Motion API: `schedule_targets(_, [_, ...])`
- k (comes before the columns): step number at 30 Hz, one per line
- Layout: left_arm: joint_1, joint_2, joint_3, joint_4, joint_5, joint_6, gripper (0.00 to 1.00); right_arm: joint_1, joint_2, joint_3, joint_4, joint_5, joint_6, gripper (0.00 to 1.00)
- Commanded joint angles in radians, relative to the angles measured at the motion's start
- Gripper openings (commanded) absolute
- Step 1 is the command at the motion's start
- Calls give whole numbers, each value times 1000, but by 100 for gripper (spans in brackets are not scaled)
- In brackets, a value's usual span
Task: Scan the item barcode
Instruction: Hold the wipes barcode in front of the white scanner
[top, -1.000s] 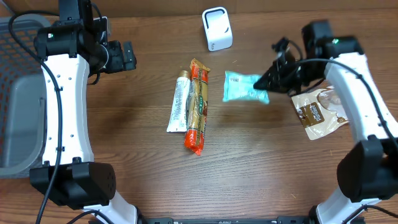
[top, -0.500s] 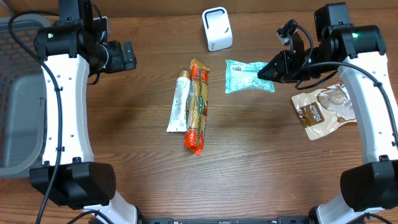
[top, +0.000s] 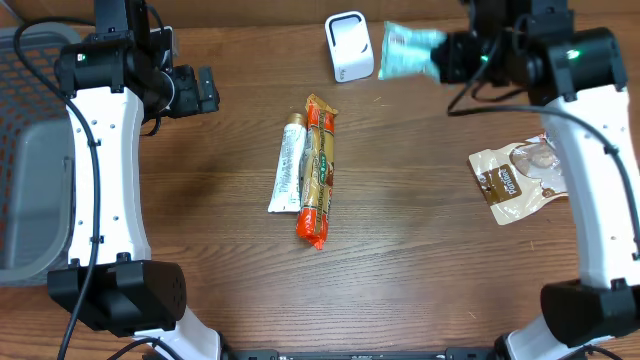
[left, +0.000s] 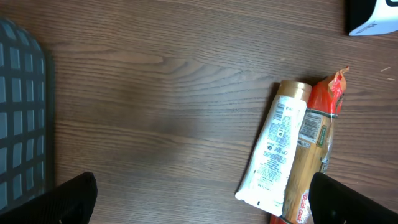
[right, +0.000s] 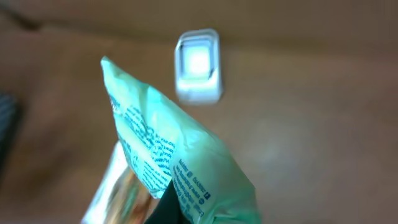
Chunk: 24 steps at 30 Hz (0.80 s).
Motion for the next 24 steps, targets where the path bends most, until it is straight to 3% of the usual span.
schedule_targets(1, [-9, -4, 11, 1, 0, 15, 100, 99, 18, 23, 115, 393, -35, 4])
schedule_targets(5, [-9, -4, 11, 1, 0, 15, 100, 146, 98, 23, 263, 513, -199, 4])
schedule_targets(11, [-9, -4, 11, 1, 0, 15, 100, 149, 235, 23, 467, 529, -545, 4])
schedule_targets(24, [-9, -4, 11, 1, 0, 15, 100, 211, 585, 23, 1129, 834, -1000, 4])
